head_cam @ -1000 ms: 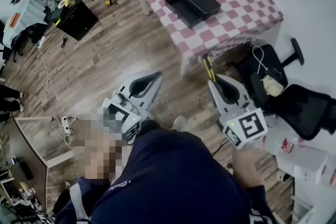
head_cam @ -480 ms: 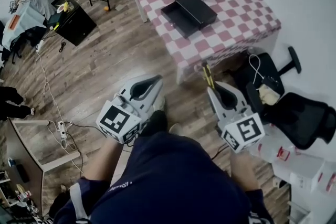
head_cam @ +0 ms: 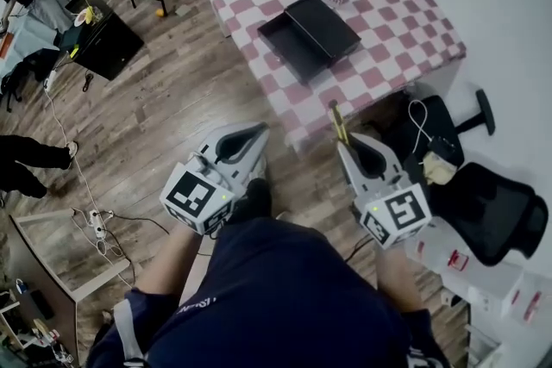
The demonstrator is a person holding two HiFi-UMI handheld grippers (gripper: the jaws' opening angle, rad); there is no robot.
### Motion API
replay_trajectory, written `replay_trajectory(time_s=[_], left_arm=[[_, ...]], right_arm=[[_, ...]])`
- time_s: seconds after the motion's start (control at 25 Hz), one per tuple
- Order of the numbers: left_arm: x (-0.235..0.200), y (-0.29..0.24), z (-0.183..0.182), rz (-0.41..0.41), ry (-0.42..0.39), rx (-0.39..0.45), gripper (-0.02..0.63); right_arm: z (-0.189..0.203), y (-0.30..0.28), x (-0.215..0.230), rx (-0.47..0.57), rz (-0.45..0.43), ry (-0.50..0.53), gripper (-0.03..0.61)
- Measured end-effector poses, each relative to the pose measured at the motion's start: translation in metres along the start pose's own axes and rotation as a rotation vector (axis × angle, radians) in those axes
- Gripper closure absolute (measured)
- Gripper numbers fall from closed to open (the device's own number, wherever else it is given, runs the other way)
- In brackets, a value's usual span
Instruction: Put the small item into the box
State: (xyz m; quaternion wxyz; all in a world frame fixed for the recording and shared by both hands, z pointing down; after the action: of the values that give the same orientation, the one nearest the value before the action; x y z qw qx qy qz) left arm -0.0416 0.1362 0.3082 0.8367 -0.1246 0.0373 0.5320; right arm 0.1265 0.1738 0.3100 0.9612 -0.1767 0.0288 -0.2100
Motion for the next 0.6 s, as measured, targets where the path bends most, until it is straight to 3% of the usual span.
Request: replay_trajectory(time_s=[0.32,0.6], left_arm=[[-0.11,-0.033,-0.01,0.05,0.032,-0.038,0.578],[-0.178,-0.058,-0.017,0.105,0.05,-0.09,0.578]], right_arm=[[-0.023,-0.104,0.026,-0.06,0.04,-0.028,0.517],[-0.032,-0.173,0.043,-0.113,0.073,-0.038,0.517]])
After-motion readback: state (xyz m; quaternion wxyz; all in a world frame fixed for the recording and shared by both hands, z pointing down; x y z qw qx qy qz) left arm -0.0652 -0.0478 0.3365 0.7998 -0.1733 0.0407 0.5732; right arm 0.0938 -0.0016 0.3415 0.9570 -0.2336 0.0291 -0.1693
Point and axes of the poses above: the fingertips, and each gripper's own axes: y backward along the fingers, x to its right, z out of its underside, the point moved 3 cm from there along y, backward along the fingers, and after that the axes turned 10 degrees about z, right-handed, at the moved point
